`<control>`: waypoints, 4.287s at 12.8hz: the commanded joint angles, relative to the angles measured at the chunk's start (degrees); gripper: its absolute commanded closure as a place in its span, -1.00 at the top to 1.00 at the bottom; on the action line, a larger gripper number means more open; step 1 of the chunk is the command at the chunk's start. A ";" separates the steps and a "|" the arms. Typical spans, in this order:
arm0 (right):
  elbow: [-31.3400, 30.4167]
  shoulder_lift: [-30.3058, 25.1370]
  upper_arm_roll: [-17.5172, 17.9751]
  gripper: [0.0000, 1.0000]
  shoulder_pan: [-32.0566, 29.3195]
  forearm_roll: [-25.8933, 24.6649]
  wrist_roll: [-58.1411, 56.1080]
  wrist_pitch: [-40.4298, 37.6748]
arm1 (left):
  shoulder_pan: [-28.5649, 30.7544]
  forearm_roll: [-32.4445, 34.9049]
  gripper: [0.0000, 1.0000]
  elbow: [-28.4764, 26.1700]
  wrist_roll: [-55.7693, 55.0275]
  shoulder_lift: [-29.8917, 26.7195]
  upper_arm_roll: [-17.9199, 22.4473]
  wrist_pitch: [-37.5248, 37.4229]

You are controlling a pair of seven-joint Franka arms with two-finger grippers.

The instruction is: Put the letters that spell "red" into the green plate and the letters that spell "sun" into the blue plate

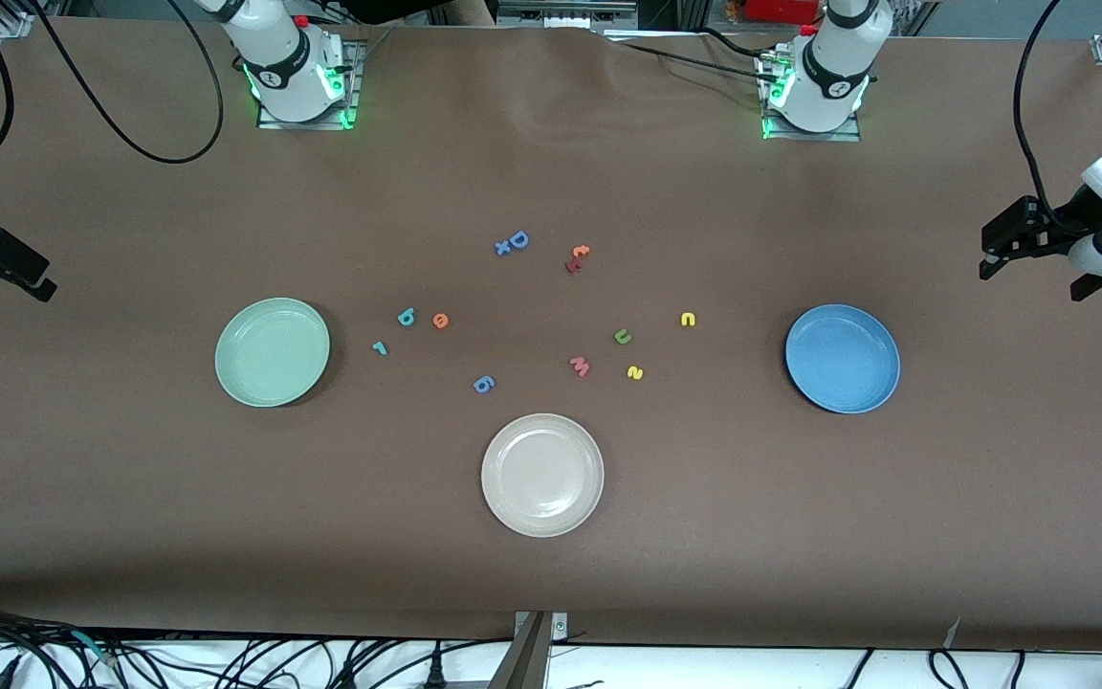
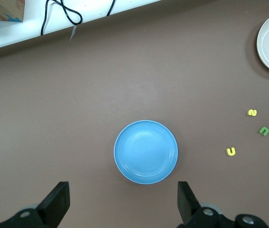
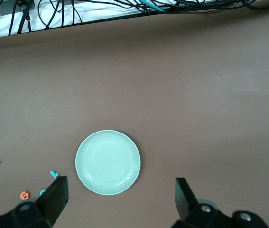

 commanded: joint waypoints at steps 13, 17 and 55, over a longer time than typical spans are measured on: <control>1.64 1.70 0.00 0.99 0.74 -0.92 1.48 -1.42 | 1.59 -0.81 1.00 2.13 1.62 1.35 0.00 -1.93; 1.11 1.70 0.09 0.99 1.09 -0.92 1.56 -1.51 | 1.59 -0.81 1.00 2.13 1.62 1.27 0.00 -1.93; -9.32 9.87 -1.58 0.98 0.29 -0.30 4.54 8.93 | 2.12 -0.81 1.00 2.22 1.80 1.27 0.00 -2.90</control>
